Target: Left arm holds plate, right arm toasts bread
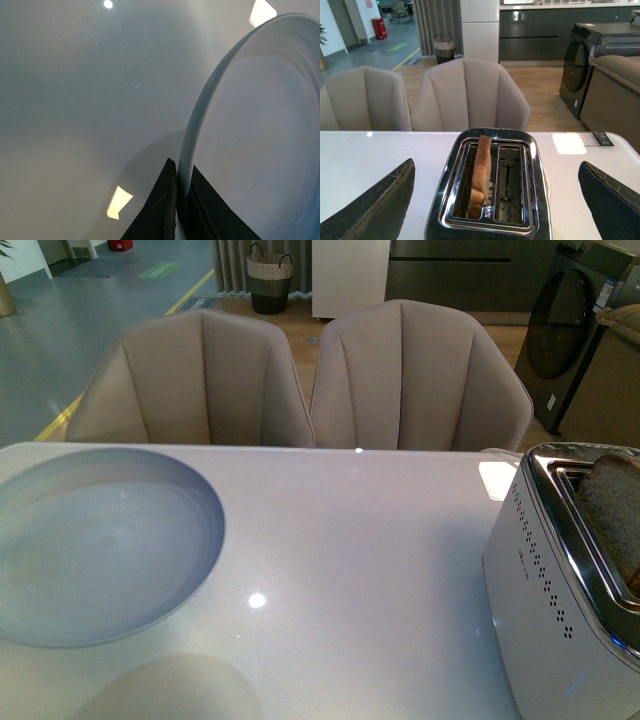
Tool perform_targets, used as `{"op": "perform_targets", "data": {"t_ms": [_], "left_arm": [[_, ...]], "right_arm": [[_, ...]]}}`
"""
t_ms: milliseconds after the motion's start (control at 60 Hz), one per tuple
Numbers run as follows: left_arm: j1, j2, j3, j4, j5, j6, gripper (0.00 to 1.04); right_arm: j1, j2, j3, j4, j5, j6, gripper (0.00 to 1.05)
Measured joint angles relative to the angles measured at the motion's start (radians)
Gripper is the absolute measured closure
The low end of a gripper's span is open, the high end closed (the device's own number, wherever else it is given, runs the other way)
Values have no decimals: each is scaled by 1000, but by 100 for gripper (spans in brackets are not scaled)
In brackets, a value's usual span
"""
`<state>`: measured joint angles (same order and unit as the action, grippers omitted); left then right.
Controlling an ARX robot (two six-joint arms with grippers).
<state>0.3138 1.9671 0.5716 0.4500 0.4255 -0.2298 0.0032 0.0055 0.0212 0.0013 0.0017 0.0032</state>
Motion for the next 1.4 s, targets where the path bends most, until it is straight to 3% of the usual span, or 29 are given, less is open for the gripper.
{"op": "perform_targets", "data": {"t_ms": [200, 817, 1183, 1367, 1400], "left_arm": [[36, 154, -3, 102, 40, 60, 102], [13, 384, 10, 253, 60, 83, 102], [6, 355, -3, 272, 72, 73, 45], [-41, 102, -70, 271, 19, 79, 8], [-58, 37, -88, 277, 10, 79, 5]], "right_arm": [[0, 0, 0, 0, 0, 0, 9], [0, 0, 0, 0, 0, 0, 9], [0, 0, 0, 0, 0, 0, 9], [0, 0, 0, 0, 0, 0, 9], [0, 0, 0, 0, 0, 0, 9]]}}
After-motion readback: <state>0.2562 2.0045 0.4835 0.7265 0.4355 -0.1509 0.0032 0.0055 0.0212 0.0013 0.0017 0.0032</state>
